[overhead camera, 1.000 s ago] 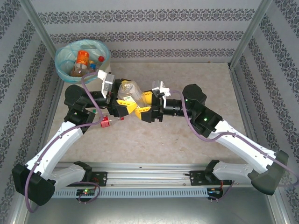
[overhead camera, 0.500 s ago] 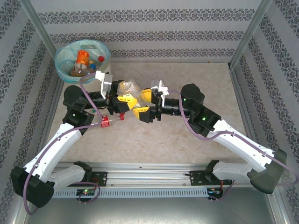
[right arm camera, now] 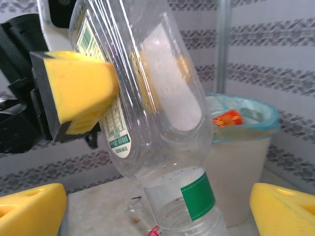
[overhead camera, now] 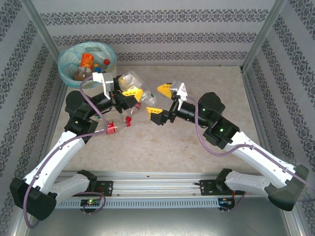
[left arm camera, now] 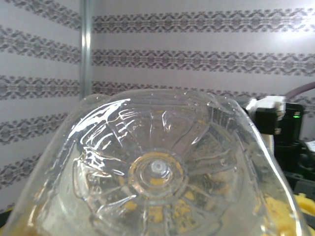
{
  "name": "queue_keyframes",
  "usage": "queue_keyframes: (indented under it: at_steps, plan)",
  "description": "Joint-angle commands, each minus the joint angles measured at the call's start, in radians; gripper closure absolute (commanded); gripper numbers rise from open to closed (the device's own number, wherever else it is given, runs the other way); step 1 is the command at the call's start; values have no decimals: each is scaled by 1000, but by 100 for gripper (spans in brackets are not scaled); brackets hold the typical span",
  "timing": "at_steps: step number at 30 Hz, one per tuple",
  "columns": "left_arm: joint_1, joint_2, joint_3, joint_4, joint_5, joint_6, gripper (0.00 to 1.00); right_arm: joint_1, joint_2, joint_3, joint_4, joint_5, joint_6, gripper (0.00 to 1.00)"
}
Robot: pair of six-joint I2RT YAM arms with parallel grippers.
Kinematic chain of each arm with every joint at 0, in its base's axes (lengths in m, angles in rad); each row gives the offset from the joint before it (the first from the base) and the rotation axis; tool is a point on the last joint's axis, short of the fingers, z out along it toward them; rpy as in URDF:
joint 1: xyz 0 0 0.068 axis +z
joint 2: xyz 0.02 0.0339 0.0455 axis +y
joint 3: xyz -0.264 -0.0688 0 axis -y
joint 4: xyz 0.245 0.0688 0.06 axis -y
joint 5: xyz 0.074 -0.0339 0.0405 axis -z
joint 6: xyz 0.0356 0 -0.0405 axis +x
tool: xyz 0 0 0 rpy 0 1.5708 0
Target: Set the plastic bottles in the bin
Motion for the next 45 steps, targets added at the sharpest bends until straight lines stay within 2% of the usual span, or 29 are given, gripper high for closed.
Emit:
queue_keyframes:
  at_steps: [1, 7, 13, 19, 28, 45]
  plan:
    - [-11, 68, 27, 47, -76, 76, 100, -49, 2, -22, 82, 64, -48, 4]
    - [-10, 243, 133, 53, -68, 138, 100, -178, 85, -28, 180, 59, -75, 3]
    - [-9, 389, 240, 4, -78, 214, 100, -322, 238, 8, 286, -30, -15, 3]
    - [-8, 512, 331, -33, -86, 267, 100, -427, 383, 50, 370, -57, 63, 3]
    - [-4, 625, 406, -20, -77, 268, 100, -476, 523, 90, 413, -108, 100, 5]
    - [6, 661, 438, -3, -81, 263, 100, -508, 591, 113, 420, -118, 123, 7]
